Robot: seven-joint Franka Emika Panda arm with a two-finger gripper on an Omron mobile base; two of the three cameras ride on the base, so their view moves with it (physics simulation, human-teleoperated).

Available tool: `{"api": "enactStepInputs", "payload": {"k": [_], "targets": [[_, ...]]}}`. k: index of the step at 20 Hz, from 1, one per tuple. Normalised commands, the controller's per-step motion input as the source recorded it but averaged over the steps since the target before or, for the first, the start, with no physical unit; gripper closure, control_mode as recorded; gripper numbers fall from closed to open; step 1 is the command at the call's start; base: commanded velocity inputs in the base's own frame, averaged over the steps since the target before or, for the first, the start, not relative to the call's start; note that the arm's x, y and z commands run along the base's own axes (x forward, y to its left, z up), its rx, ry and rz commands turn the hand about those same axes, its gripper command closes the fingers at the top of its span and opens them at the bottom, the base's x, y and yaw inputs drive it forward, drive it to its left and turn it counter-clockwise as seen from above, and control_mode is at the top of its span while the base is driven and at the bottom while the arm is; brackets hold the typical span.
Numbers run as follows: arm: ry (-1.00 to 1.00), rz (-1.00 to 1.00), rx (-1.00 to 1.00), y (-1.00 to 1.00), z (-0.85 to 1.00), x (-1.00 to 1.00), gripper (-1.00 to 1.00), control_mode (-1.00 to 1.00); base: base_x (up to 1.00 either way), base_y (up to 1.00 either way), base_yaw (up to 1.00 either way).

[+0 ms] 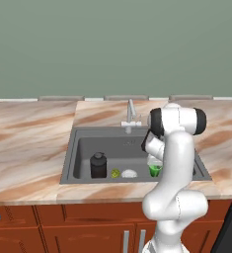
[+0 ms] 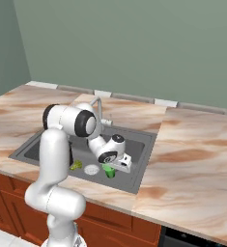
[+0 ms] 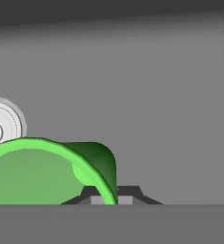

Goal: Pick the jug and cup and place them in the sink. Then turn on the water.

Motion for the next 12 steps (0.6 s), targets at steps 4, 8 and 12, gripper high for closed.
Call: {"api": "enactStepInputs", "payload": {"k": [4,8,12], "targets": [[0.0,0.0,0.0,0.0,-0.27,0.0,1.0,-1.0,0.0,0.0,0.0],[0.0,0.0,0.0,0.0,-0.29,0.0,1.0,-1.0,0.0,0.0,0.0],[0.0,0.0,0.0,0.0,-0.28,0.0,1.0,-1.0,0.0,0.0,0.0]]}}
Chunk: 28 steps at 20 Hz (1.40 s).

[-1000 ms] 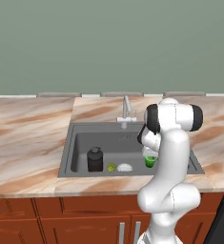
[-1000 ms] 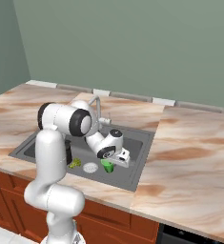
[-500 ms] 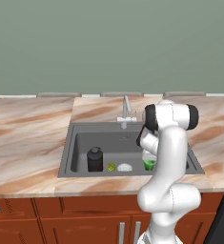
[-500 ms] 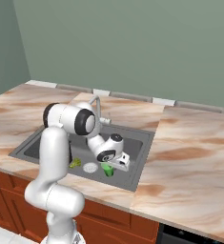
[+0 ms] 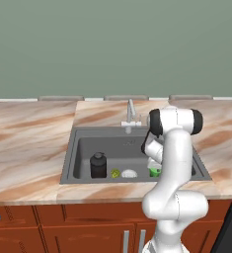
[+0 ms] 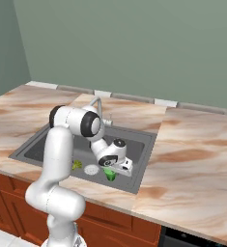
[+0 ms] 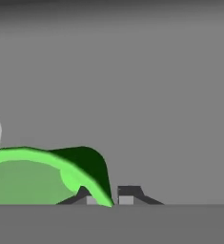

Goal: Pick the jug and cup and place them in the sink. Then turn on the water.

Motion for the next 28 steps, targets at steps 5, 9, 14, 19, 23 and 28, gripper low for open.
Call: {"api": "enactStepInputs", "payload": {"k": [5,9,14,19,23,28], "targets": [[0.0,0.0,0.0,0.0,-0.25,0.0,1.0,-1.0,0.0,0.0,0.0],[0.02,0.0,0.0,0.0,0.0,0.0,1.0,-1.0,0.0,0.0,0.0],[0.0,0.0,0.0,0.0,0.0,0.0,1.0,-1.0,0.0,0.0,0.0],[0.0,0.0,0.0,0.0,0.0,0.0,-1.0,-1.0,0.0,0.0,0.0],[0.0,0.0,0.0,0.0,0.0,0.0,-1.0,-1.0,0.0,0.0,0.0],[0.0,0.0,0.0,0.0,0.0,-0.07,-1.0,-1.0,0.0,0.0,0.0]]}}
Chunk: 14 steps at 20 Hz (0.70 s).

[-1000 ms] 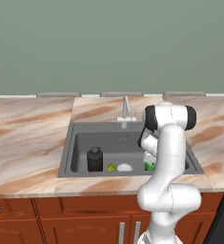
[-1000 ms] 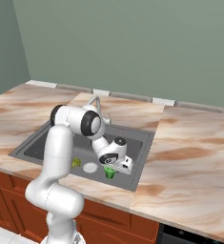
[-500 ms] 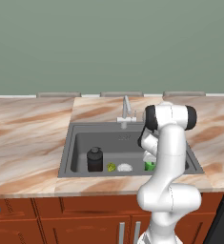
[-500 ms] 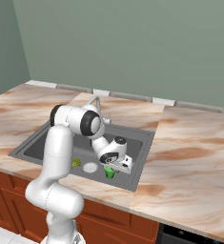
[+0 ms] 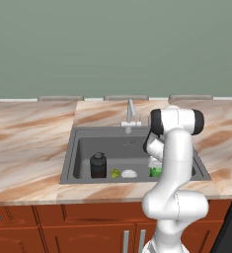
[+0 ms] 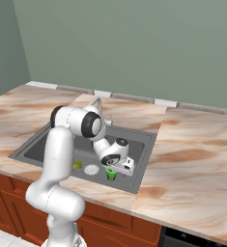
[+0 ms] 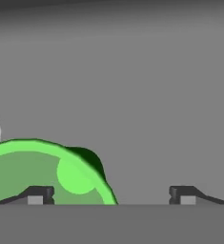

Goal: Pick the jug and cup and place them in the sink. Then turn on the water.

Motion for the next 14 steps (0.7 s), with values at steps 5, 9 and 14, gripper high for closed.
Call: {"api": "enactStepInputs", "payload": {"k": [5,9,14], "targets": [[0.0,0.0,-0.01,0.0,0.13,-0.12,-1.0,-1.0,0.0,0.0,0.0],[0.0,0.0,-0.05,0.0,0.38,-0.01,-1.0,-1.0,0.0,0.0,0.0],[0.0,0.0,-0.04,0.0,0.56,0.0,-1.0,-1.0,0.0,0.0,0.0]]}}
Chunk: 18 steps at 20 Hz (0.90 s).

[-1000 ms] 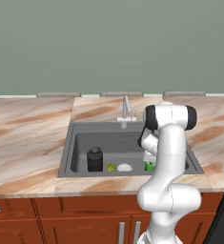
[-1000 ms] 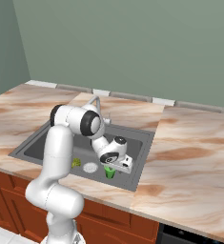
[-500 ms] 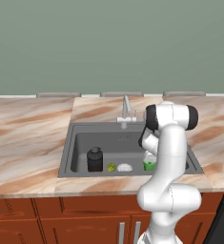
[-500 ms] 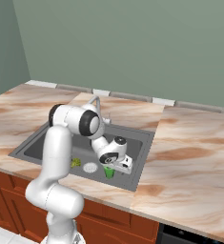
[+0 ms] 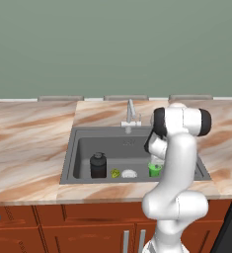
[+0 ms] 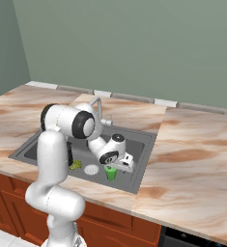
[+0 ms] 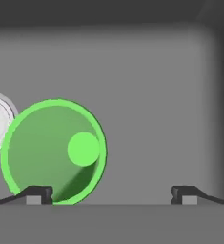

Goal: Pick the jug and cup and place them in the sink. Then turn on the water.

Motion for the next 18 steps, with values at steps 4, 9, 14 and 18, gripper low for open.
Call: {"api": "enactStepInputs", "payload": {"k": [4,9,14,18], "targets": [[0.0,0.0,0.0,0.0,0.59,0.0,-1.0,-1.0,0.0,0.0,0.0],[0.0,0.0,0.0,0.0,0.61,0.0,-1.0,-1.0,0.0,0.0,0.0],[0.0,0.0,0.0,0.0,0.73,0.0,-1.0,-1.0,0.0,0.0,0.0],[0.0,0.0,0.0,0.0,0.69,0.0,-1.0,-1.0,0.0,0.0,0.0]]}}
